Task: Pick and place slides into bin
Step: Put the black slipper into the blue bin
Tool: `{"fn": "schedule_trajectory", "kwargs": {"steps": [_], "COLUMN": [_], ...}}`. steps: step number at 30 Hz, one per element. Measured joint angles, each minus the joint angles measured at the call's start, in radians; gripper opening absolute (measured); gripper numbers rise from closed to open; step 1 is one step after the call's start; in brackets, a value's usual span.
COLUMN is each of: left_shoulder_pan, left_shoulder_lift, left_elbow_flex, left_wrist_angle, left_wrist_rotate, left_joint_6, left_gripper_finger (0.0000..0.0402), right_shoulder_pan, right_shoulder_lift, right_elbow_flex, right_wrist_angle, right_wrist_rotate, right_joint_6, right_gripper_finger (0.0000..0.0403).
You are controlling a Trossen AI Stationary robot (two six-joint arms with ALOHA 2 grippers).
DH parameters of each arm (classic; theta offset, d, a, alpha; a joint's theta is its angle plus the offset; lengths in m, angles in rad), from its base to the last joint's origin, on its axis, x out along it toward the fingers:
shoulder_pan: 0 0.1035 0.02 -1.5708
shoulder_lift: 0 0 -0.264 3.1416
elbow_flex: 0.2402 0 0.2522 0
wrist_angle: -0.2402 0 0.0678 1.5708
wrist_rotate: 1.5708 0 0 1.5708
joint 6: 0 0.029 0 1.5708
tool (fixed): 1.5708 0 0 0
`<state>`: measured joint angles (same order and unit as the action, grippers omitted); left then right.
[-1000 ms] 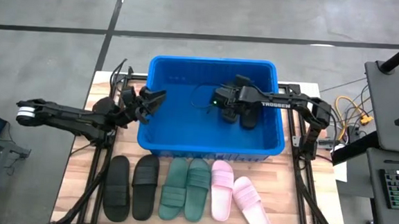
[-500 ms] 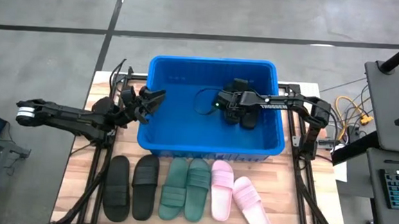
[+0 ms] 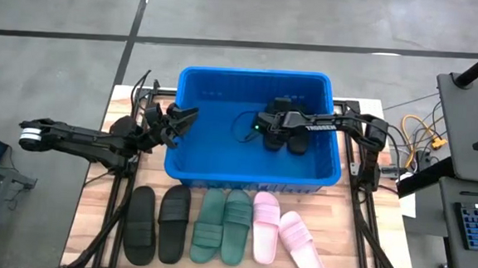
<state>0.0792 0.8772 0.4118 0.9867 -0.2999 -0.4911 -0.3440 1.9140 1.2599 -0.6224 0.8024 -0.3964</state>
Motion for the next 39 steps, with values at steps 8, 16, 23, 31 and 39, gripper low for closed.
{"fn": "schedule_trajectory", "kwargs": {"steps": [8, 16, 23, 31, 39], "left_shoulder_pan": [0.000, 0.000, 0.000, 0.000, 0.000], "left_shoulder_lift": [-0.003, -0.003, -0.003, -0.003, -0.003], "left_elbow_flex": [0.000, 0.000, 0.000, 0.000, 0.000], "left_wrist_angle": [0.000, 0.000, 0.000, 0.000, 0.000], "left_wrist_rotate": [0.007, 0.007, 0.007, 0.007, 0.008], "left_joint_6": [0.000, 0.001, 0.001, 0.001, 0.001], "left_gripper_finger": [0.0169, 0.0169, 0.0169, 0.0169, 0.0169], "right_shoulder_pan": [-0.006, -0.008, -0.009, -0.020, -0.036], "right_shoulder_lift": [-0.018, -0.022, -0.022, -0.022, -0.009], "right_elbow_flex": [-0.016, 0.001, 0.056, 0.046, 0.037], "right_wrist_angle": [-0.028, -0.079, -0.084, -0.086, -0.081], "right_wrist_rotate": [0.000, 0.005, 0.008, -0.036, -0.055], "right_joint_6": [-0.029, -0.078, -0.105, -0.101, -0.102], "right_gripper_finger": [0.0009, 0.0008, 0.0008, 0.0008, 0.0008]}}
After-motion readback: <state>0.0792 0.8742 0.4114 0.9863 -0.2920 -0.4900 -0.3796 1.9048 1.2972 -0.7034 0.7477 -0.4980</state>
